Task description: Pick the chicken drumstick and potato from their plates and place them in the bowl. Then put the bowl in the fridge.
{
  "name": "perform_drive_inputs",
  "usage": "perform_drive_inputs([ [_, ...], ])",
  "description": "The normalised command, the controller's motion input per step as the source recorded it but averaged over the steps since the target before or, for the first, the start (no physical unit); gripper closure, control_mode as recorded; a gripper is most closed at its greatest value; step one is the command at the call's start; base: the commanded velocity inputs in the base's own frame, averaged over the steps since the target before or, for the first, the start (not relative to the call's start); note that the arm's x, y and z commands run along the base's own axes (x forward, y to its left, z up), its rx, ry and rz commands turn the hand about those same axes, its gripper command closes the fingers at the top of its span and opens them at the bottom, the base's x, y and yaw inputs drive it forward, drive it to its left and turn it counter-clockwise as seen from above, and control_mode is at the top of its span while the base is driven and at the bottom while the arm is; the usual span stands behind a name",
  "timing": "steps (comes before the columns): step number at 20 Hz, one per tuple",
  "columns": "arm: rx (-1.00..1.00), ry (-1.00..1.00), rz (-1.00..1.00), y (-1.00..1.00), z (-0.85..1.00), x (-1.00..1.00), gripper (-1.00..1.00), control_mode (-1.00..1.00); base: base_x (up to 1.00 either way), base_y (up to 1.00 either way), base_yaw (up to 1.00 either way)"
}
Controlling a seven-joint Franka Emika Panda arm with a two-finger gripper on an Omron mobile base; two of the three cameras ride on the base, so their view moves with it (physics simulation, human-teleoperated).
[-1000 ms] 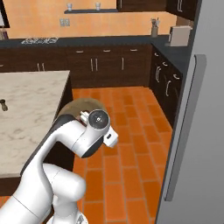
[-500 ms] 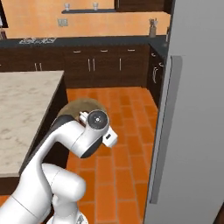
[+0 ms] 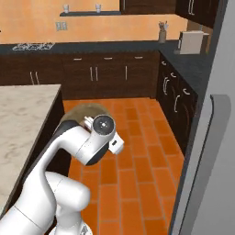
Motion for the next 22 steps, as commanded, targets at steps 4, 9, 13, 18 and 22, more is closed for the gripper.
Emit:
perform_drive_inputs([
  [4,0.00,0.00,0.00,0.00,0.00,0.00,1.00,1.00,0.94,0.07,-0.03],
  [9,0.00,0.00,0.00,0.00,0.00,0.00,1.00,1.00,0.73,0.00,-0.05],
  [13,0.00,0.00,0.00,0.00,0.00,0.00,1.00,1.00,0.56,0.00,-0.15],
  [18,0.00,0.00,0.00,0.00,0.00,0.00,1.00,1.00,0.59,-0.16,-0.35],
  [22,0.00,0.00,0.00,0.00,0.00,0.00,1.00,1.00,0.98,0.12,-0.14],
])
